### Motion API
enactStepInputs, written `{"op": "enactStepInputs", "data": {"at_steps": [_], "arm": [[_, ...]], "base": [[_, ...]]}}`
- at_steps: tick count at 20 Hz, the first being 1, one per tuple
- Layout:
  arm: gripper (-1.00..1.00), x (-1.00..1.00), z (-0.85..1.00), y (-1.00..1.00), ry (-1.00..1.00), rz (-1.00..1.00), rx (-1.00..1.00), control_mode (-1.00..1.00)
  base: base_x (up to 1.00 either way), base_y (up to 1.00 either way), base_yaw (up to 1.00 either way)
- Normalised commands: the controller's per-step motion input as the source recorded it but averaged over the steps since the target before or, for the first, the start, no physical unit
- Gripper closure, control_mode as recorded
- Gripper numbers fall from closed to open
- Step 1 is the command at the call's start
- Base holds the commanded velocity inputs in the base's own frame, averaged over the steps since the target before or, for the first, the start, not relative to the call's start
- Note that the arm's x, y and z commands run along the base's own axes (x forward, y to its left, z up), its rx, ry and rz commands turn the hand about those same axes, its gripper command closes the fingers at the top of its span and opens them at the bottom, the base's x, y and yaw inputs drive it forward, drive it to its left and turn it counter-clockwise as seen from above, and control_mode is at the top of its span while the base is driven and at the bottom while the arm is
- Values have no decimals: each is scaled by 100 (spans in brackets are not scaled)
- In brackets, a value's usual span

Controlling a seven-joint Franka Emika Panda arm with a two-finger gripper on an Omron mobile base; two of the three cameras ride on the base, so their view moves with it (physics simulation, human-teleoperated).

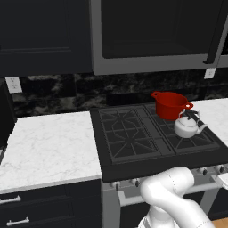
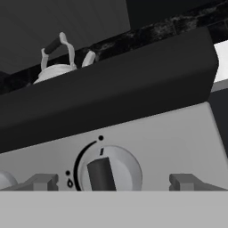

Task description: Pick the kettle from the counter and place it on a stove burner. Then turn the burner on.

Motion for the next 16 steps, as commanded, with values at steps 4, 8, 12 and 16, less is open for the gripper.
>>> {"op": "enactStepInputs", "data": {"at_steps": [4, 8, 12, 16], "arm": [[-100, 0, 1, 0, 0, 0, 0, -100], [-100, 0, 0, 7, 0, 0, 0, -100], [-100, 0, 5, 8, 0, 0, 0, -100], [-100, 0, 1, 1, 0, 0, 0, -100]], "base": [[0, 0, 0], [0, 0, 0], [0, 0, 0], [0, 0, 0]]}}
